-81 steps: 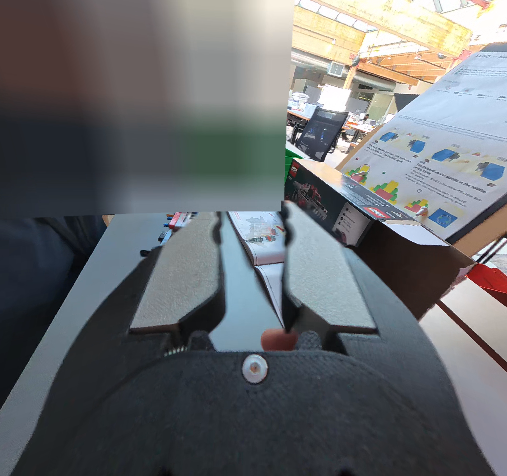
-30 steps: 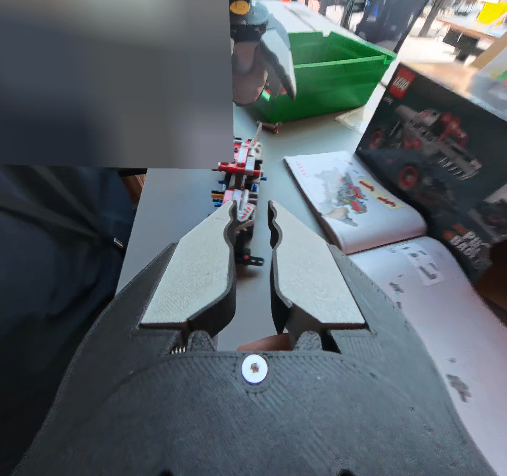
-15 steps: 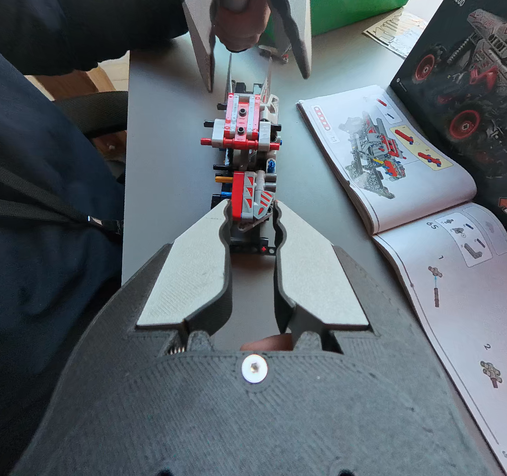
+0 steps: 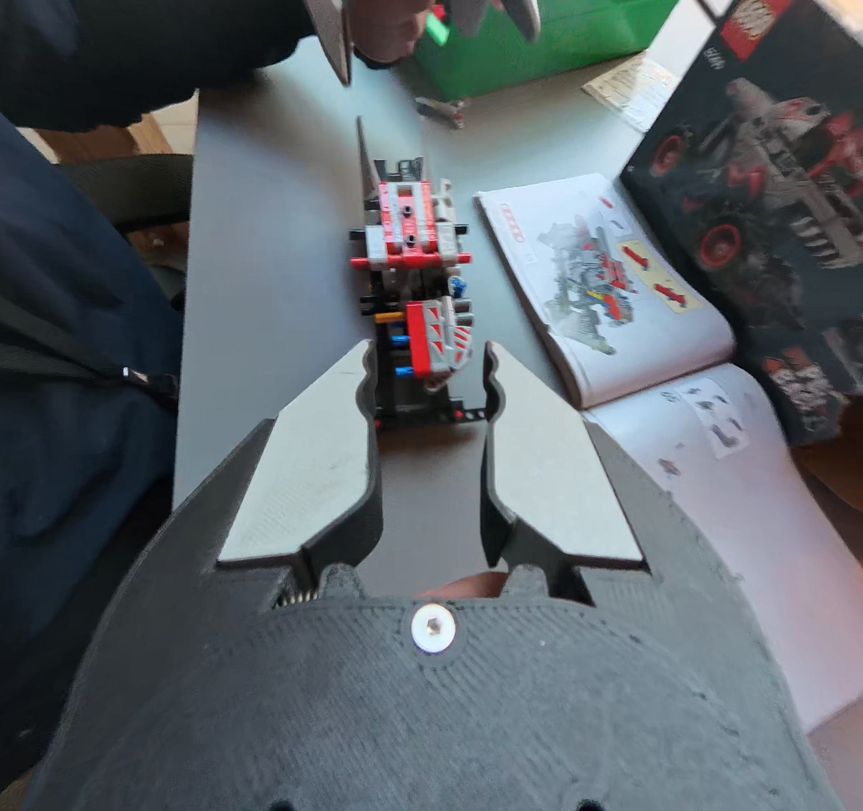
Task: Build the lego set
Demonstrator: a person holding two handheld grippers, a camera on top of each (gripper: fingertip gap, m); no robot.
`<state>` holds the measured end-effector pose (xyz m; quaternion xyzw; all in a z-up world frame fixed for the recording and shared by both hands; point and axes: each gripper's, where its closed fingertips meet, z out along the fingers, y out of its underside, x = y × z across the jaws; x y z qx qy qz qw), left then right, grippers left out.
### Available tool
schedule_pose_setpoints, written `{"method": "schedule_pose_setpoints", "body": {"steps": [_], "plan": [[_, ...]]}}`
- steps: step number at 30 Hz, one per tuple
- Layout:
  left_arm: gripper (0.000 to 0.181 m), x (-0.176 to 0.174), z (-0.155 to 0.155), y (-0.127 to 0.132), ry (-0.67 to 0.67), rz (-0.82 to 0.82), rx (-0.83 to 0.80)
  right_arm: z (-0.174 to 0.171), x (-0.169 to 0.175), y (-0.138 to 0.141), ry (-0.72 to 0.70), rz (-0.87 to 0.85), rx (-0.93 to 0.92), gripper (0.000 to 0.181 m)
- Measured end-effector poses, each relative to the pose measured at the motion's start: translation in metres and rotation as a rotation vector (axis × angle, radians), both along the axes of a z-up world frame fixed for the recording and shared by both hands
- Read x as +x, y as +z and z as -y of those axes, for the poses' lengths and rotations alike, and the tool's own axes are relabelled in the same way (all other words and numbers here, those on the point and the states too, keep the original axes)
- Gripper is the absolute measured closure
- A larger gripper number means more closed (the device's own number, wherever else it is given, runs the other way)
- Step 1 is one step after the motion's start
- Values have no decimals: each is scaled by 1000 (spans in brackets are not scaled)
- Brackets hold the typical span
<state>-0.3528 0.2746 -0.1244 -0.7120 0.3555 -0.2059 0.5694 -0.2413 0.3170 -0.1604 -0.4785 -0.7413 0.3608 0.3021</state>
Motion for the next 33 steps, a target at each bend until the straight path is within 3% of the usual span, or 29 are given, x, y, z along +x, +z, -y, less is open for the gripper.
{"method": "schedule_pose_setpoints", "body": {"steps": [3,5,11,16,20,26,33], "plan": [[102,-21,-5,25,100,94,99,-32,8,25,-80,-131,57,146],[110,-34,-8,33,152,141,130,-56,20,39,-121,-186,83,142],[107,-60,-7,52,253,190,200,-119,64,77,-256,-327,105,134],[111,-74,-11,56,337,186,248,-153,72,81,-300,-479,26,120],[114,-75,-17,49,349,181,228,-161,71,62,-300,-421,-21,114],[111,-70,-17,58,358,229,213,-155,71,70,-292,-479,-54,124],[115,-72,-26,41,371,232,144,-156,65,64,-305,-458,-61,123]]}}
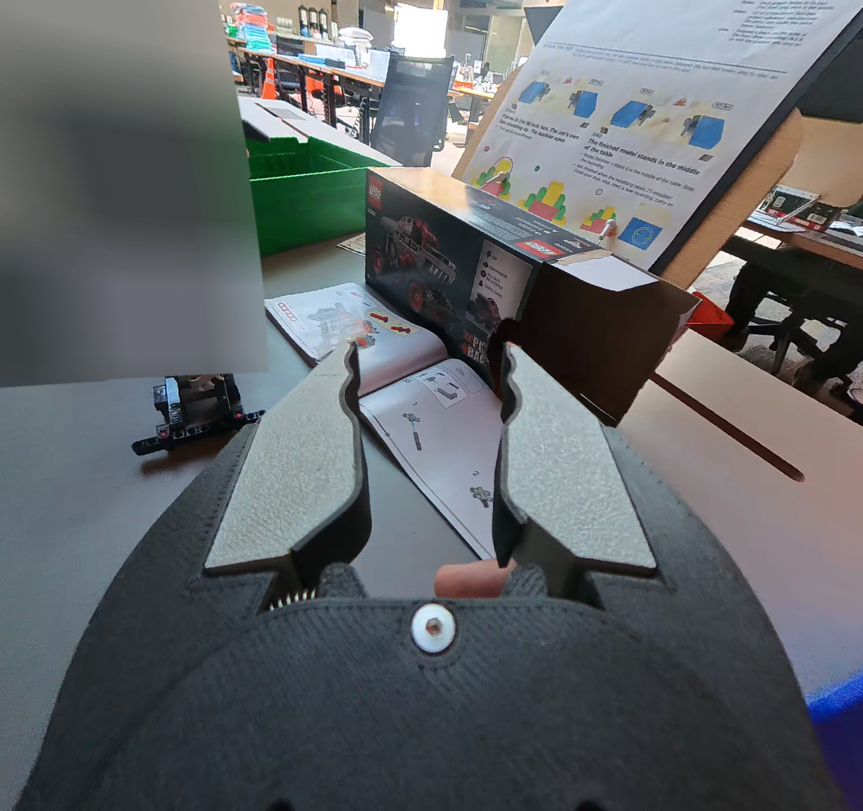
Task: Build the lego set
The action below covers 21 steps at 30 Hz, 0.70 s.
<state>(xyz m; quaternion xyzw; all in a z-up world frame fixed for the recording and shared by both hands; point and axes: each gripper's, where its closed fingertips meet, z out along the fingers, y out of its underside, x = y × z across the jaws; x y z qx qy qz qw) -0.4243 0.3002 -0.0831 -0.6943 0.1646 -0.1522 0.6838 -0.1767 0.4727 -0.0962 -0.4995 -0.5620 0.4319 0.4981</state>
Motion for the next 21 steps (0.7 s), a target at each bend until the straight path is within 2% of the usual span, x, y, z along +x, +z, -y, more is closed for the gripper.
{"method": "schedule_pose_setpoints", "body": {"steps": [10,13,15,17,21], "plan": [[114,-6,1,4,19,18,16,3,2,9,-4,-39,7,128],[116,-13,-2,3,45,40,4,2,2,10,4,-64,-45,136],[118,-22,-7,-4,88,55,-42,10,-4,-1,68,-26,-118,138],[117,-21,-7,-12,69,77,-91,18,-13,-18,111,59,-170,134],[118,-15,-16,-38,69,33,-204,22,-33,-58,59,216,-160,133]]}}
